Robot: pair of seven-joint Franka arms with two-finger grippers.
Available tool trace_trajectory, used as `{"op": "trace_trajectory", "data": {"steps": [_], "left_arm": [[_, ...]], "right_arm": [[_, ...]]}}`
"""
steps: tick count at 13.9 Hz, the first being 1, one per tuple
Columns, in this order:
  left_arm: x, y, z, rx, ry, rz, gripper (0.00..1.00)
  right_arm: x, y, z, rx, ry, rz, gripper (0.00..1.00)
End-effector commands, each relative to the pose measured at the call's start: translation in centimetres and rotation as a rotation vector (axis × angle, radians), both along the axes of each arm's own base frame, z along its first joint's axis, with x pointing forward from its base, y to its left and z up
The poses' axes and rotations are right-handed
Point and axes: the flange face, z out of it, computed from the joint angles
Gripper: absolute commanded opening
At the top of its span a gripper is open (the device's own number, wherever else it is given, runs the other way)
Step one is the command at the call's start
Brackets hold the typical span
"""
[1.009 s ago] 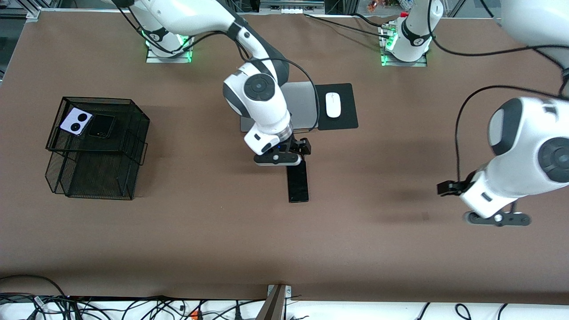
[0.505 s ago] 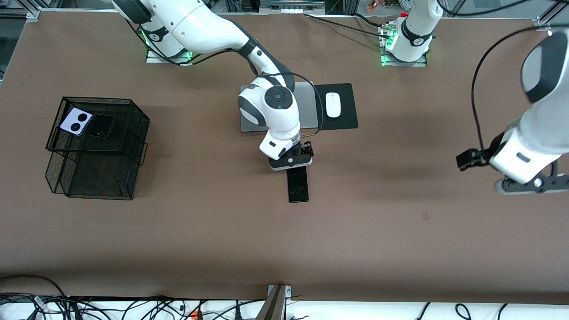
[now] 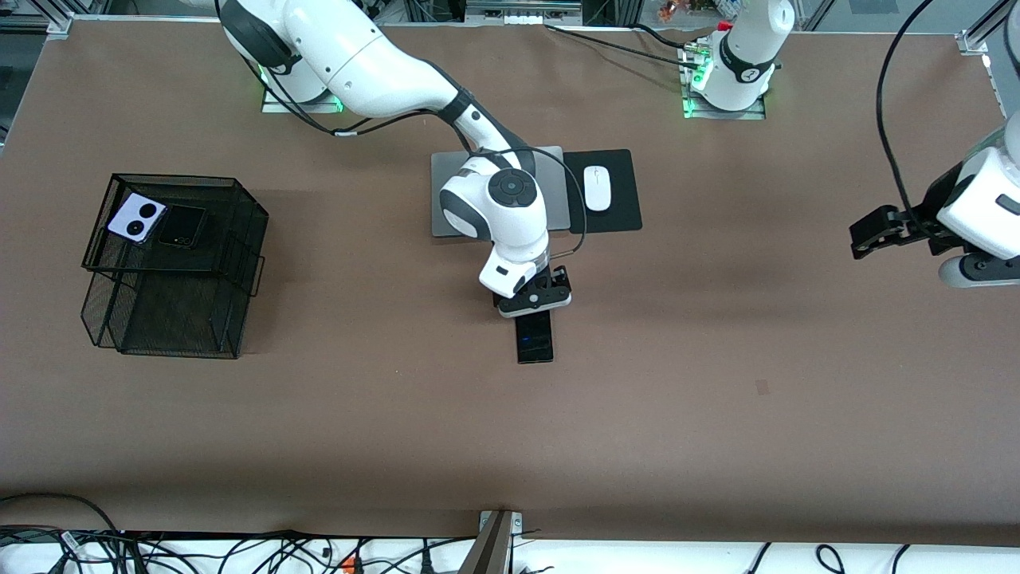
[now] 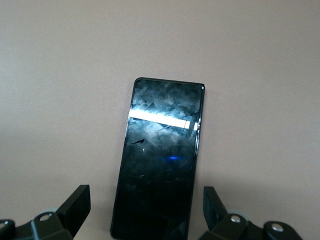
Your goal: Place phones with both arms
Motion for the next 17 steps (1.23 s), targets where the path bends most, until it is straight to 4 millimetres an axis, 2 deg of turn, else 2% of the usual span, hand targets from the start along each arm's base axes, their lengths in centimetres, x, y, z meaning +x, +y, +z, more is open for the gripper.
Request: {"op": "trace_trajectory", "data": {"steps": [1,3,5,7,9,11,13,16,17], "left_arm": [[-1.9,1.9,1.1,-0.009,0.013,-0.066,1.0],[-3.1,1.9,1.9,-0.026,0.0,-0.078,1.0],[-4.8,1.6,3.5,-0.05,-0.035,-0.104,1.0],[-5.1,0.3,4.1,-0.054,-0.046,-0.083,1.0],[-5.2,-1.2,4.1,-0.039,-0.047,-0.058,1.0],[-6.8,-1.1,5.8,-0.041,-0.072,-0.059,1.0],[-7.9,-0.9,6.5,-0.04,-0.086,-0.058,1.0],[-9.5,-0.9,5.0,-0.046,-0.123,-0.061,1.0],[-9.4,-0.9,4.7,-0.046,-0.12,-0.061,1.0]], "right_arm": [[0.3,0.7,-1.0,0.008,-0.025,0.014,1.0],[0.2,0.9,-1.2,0.017,-0.035,0.025,1.0],[-0.3,1.1,-2.2,-0.011,-0.047,0.051,1.0],[-0.5,1.1,-3.1,-0.022,-0.045,0.058,1.0],[-0.6,1.2,-3.1,-0.025,-0.052,0.065,1.0],[-0.8,1.2,-3.7,-0.034,-0.049,0.072,1.0],[-0.9,1.2,-4.2,-0.053,-0.068,0.095,1.0],[-0.7,1.2,-4.0,-0.041,-0.083,0.106,0.99],[-0.7,1.3,-3.9,-0.04,-0.084,0.107,0.94]]}}
